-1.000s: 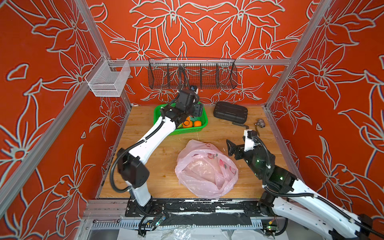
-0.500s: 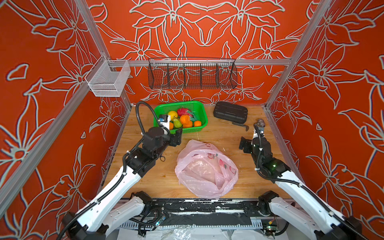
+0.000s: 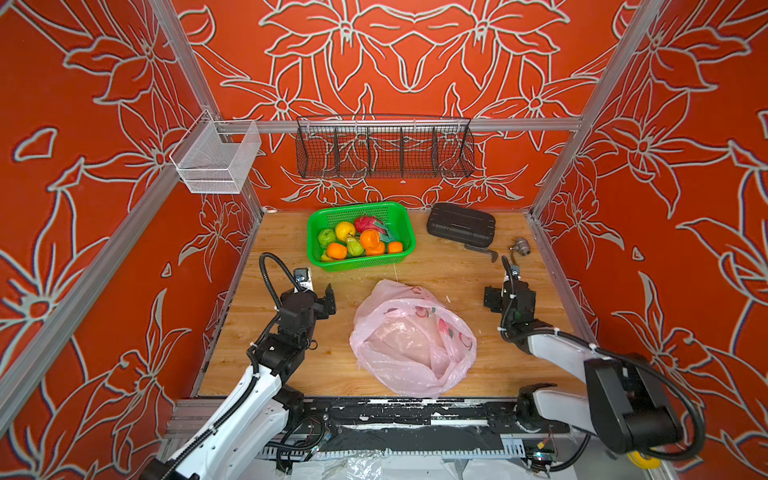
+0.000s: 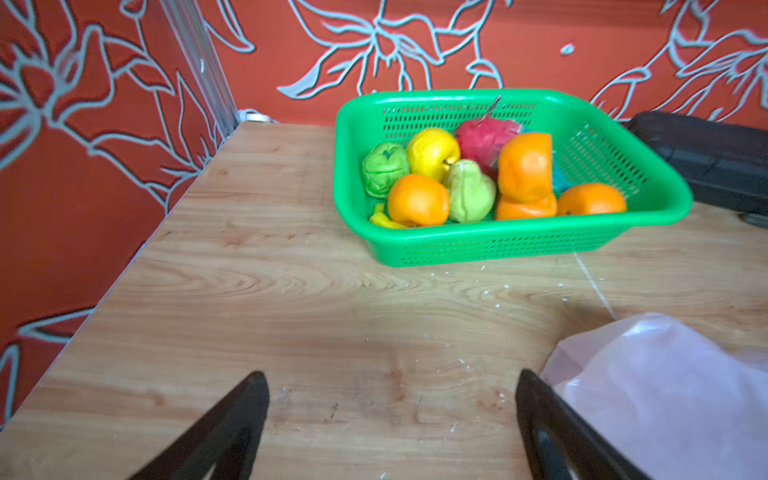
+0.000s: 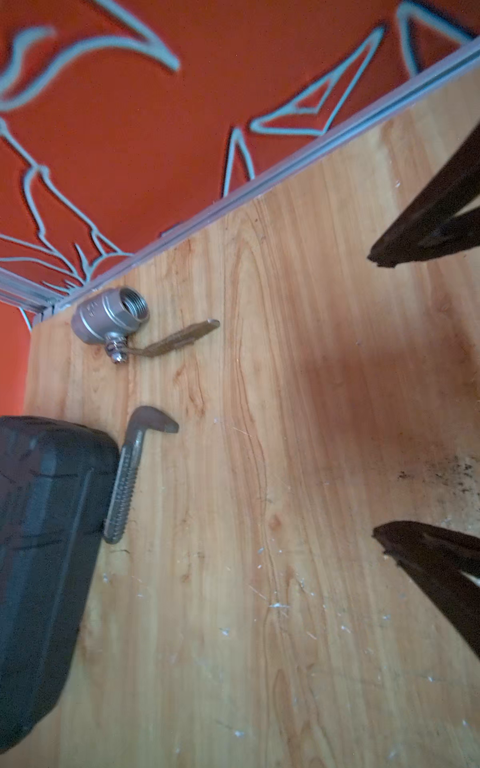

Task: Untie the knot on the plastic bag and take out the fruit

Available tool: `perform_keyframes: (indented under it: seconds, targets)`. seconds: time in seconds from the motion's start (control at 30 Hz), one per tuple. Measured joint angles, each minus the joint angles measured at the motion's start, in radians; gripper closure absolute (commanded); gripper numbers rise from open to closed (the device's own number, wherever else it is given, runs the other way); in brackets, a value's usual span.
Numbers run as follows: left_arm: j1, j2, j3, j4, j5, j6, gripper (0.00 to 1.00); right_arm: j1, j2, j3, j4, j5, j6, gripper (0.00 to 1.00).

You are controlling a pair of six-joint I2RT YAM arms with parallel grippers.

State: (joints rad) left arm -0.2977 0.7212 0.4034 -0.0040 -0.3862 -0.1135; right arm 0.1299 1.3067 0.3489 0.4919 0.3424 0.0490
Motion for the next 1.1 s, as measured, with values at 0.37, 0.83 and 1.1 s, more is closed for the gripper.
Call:
perform_keyframes:
  seconds: [0.37,0.83,1.1]
  targets:
    - [0.147,0.205,-0.142,0.278,0.106,0.073,0.03,-0.058,0.117,-0.078,0.336,-0.094,-0.022,0.03]
    - [0.311,0.628,-0.019,0.457,0.327,0.114,0.01,-0.057,0.112,-0.063,0.33,-0.051,-0.014,0.03]
    - [0.332,0.635,0.006,0.462,0.367,0.107,0.03,-0.057,0.112,-0.063,0.328,-0.051,-0.014,0.03]
